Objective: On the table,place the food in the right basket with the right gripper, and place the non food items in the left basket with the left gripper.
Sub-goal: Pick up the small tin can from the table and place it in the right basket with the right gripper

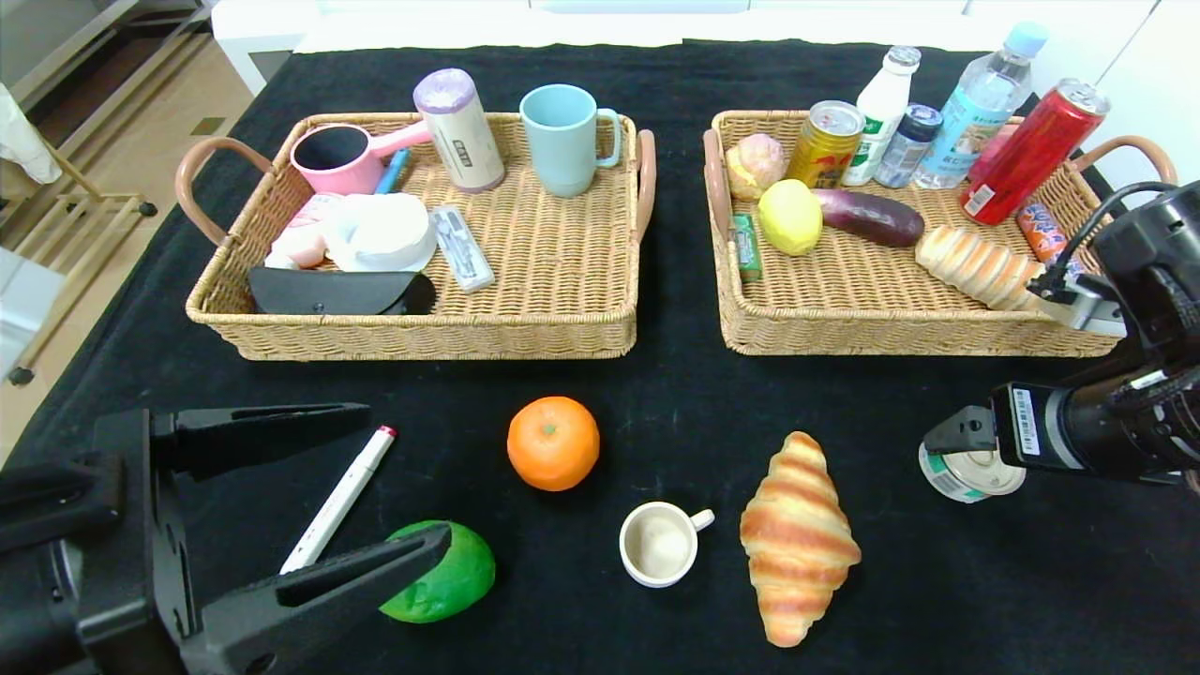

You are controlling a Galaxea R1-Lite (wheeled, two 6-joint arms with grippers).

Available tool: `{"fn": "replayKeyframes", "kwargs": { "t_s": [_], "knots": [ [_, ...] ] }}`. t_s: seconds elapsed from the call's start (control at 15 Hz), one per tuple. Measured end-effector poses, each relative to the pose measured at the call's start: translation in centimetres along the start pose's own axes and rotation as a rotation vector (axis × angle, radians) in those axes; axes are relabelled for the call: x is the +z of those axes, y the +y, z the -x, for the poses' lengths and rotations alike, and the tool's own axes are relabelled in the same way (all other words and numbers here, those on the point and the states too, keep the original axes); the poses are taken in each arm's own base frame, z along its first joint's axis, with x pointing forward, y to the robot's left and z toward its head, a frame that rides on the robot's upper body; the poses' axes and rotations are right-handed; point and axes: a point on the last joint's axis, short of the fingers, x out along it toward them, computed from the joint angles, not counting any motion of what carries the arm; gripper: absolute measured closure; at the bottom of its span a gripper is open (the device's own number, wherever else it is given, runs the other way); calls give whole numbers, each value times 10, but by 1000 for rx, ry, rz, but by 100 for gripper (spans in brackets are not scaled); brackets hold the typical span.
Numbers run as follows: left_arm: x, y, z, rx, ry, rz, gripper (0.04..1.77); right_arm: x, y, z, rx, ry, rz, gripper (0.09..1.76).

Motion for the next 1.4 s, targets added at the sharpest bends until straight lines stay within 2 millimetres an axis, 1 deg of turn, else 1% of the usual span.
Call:
{"fn": "replayKeyframes", "kwargs": {
  "t_s": [0.47,1.0,1.07,1.2,1.27,1.4],
  "knots": [
    [1,0,2,1,-8,-2,9,2,2,-17,-24,34,-2,14],
    [2,-1,5,0,-18,-6,9,1,4,-22,-24,51,-1,14],
    [2,-1,5,0,-18,-6,9,1,4,-22,-24,52,-1,19],
    [2,-1,6,0,-20,-7,9,1,4,-23,-24,53,-1,53],
    [2,-1,6,0,-19,-6,9,1,4,-24,-25,55,-1,65],
    [2,-1,6,0,-21,-7,9,1,4,-24,-25,56,0,68]
  ]
}}
